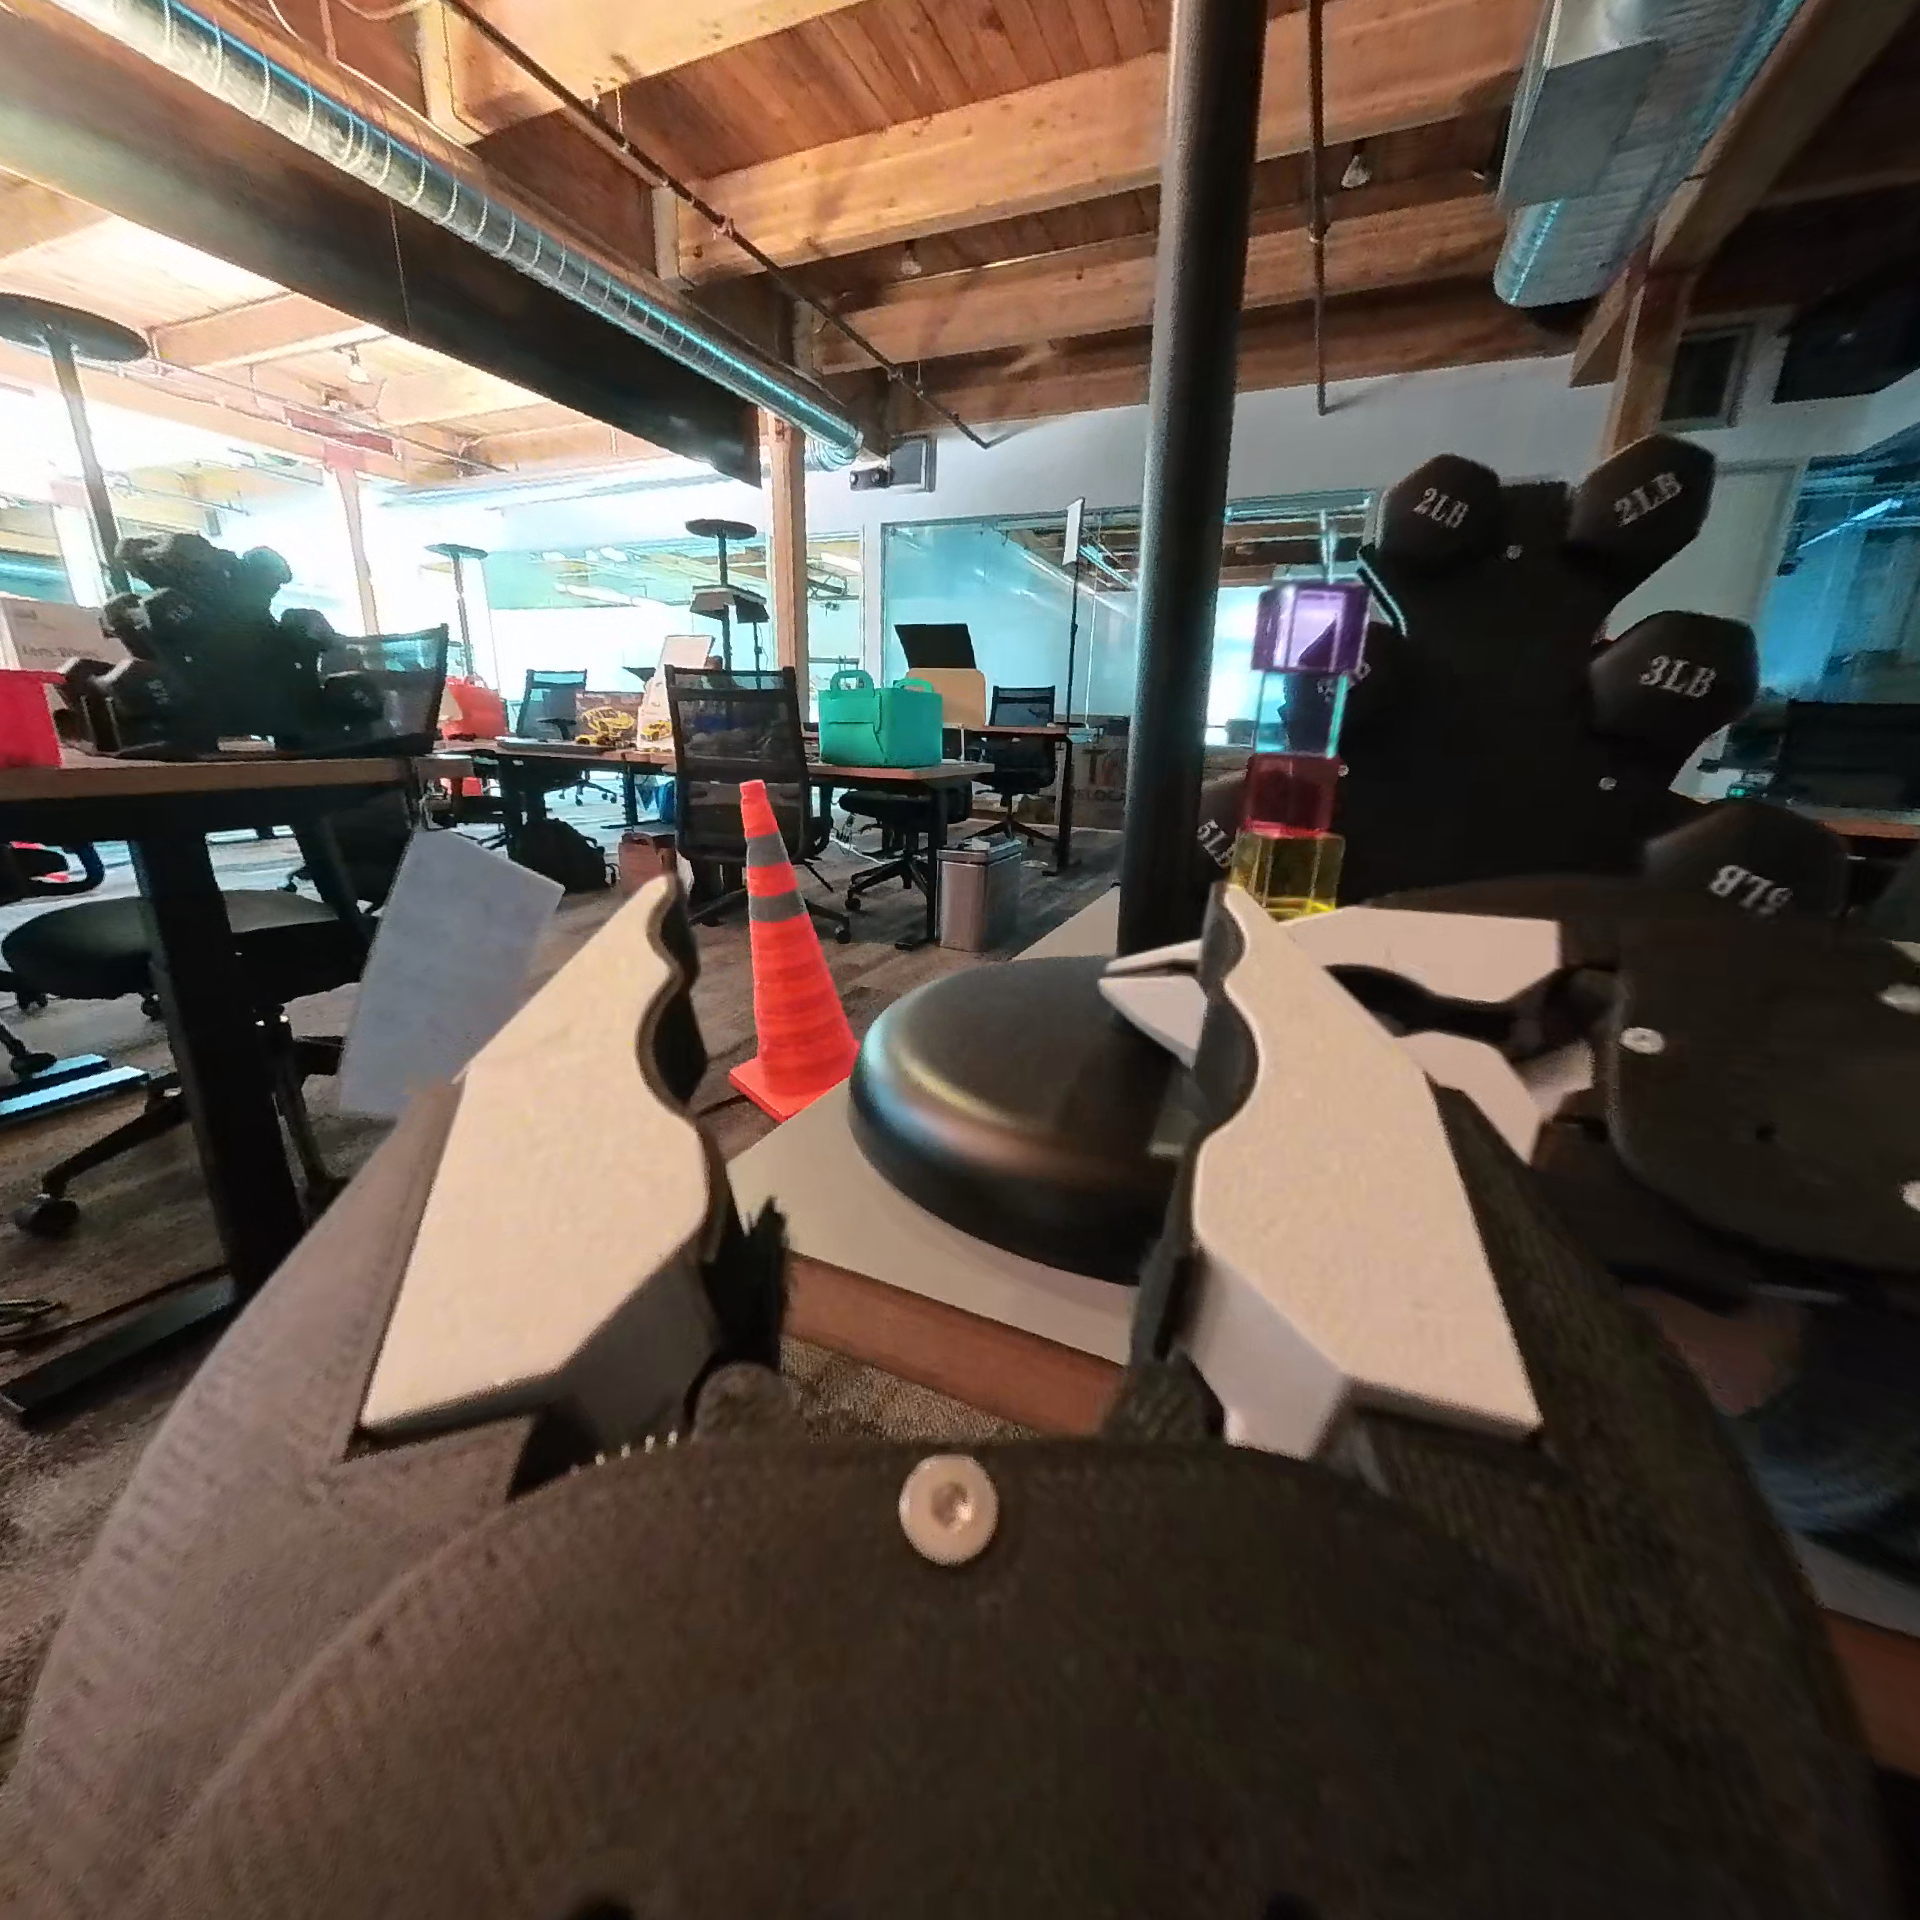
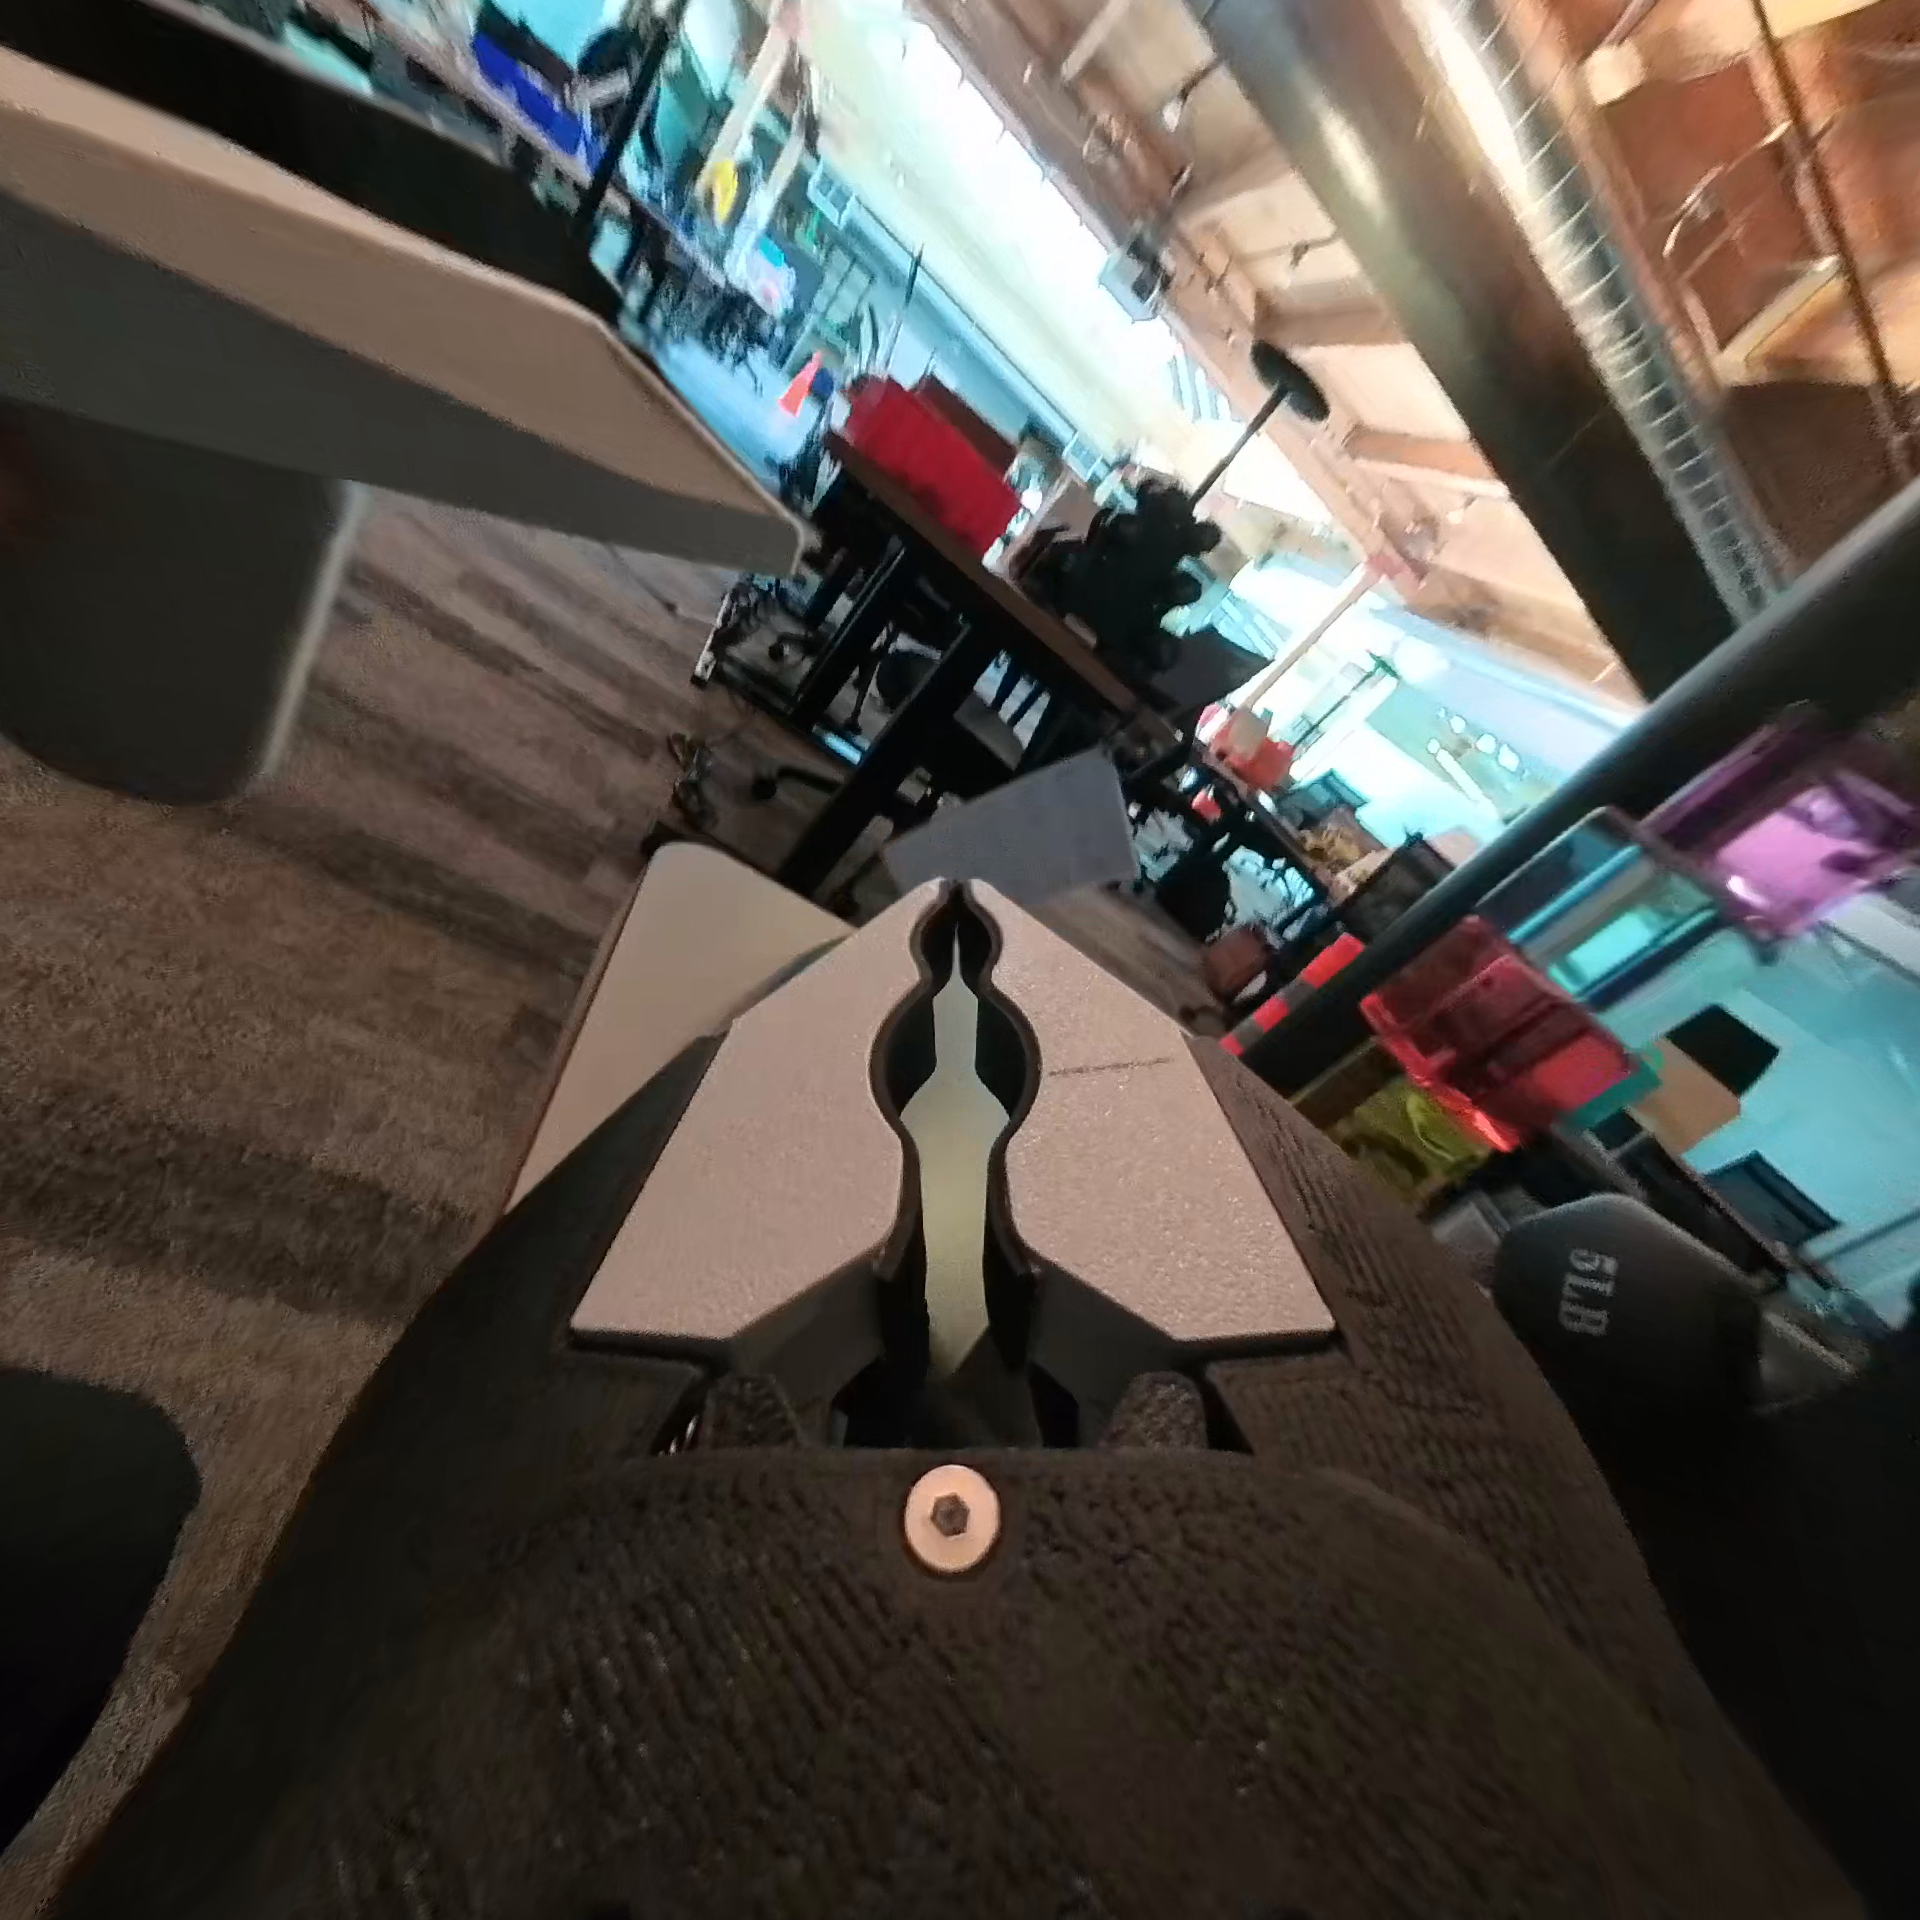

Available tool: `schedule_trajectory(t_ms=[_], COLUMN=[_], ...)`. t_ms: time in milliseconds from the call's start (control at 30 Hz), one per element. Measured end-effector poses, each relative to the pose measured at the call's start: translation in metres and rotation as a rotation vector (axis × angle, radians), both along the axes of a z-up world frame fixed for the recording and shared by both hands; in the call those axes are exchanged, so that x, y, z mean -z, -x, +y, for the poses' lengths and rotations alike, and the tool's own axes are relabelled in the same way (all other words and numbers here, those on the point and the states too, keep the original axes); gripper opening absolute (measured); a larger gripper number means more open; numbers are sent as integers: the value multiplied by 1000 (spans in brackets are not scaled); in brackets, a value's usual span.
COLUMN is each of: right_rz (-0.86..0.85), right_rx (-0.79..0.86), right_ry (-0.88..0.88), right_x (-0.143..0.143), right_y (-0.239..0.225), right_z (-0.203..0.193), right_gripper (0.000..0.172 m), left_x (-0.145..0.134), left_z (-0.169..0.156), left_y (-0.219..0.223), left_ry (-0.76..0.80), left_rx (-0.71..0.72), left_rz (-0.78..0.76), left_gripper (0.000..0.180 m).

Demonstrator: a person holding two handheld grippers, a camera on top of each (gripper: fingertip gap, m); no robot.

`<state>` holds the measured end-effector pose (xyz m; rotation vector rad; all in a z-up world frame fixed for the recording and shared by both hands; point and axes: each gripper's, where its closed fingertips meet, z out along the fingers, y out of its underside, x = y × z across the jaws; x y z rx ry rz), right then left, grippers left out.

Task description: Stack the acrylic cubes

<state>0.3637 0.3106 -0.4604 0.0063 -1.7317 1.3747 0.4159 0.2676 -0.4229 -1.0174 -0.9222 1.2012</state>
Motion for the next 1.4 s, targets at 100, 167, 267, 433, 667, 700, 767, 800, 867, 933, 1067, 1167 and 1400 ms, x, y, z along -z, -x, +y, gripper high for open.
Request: schedule_trajectory(t_ms=[100, 167, 267, 433, 667, 700, 767, 800, 867, 933, 1067, 1167, 1400], right_rz=[-61, -96, -105, -103, -164, -176, -192, -195, -207, -222, -246, -274, -352], right_rx=[81, 117, 159, 212, 304, 313, 330, 342, 359, 376, 423, 465, 523], right_ry=[-79, -100, -127, -167, -146, -137, -123, -122, -113, -100, -73, -44, 43], right_x=[15, 19, 20, 22, 22, 22, 22, 22, 22, 21, 21, 21, 22], right_y=[18, 25, 30, 37, 59, 62, 68, 71, 75, 80, 92, 102, 115], right_z=[1, 6, 11, 18, 41, 44, 51, 53, 59, 64, 80, 95, 119], right_gripper=[0, 0, 0, 0, 0, 0, 0, 0, 0, 0, 0, 0, 0], left_x=[9, 13, 18, 23, 24, 24, 24, 24, 25, 25, 25, 25, 25], left_z=[5, 8, 11, 16, 18, 19, 19, 19, 20, 20, 21, 22, 21], left_y=[5, 7, 9, 11, 10, 9, 9, 9, 9, 9, 9, 9, 8], left_ry=[0, 4, 5, 0, 11, 11, 10, 10, 8, 8, 8, 8, 5], left_rx=[12, 20, 41, 68, 79, 81, 85, 87, 89, 91, 101, 103, 105], left_rz=[-33, -44, -69, -96, -101, -101, -104, -106, -108, -107, -109, -110, -107], left_gripper=[97, 96, 96, 94, 92, 91, 91, 91, 90, 90, 89, 89, 88])
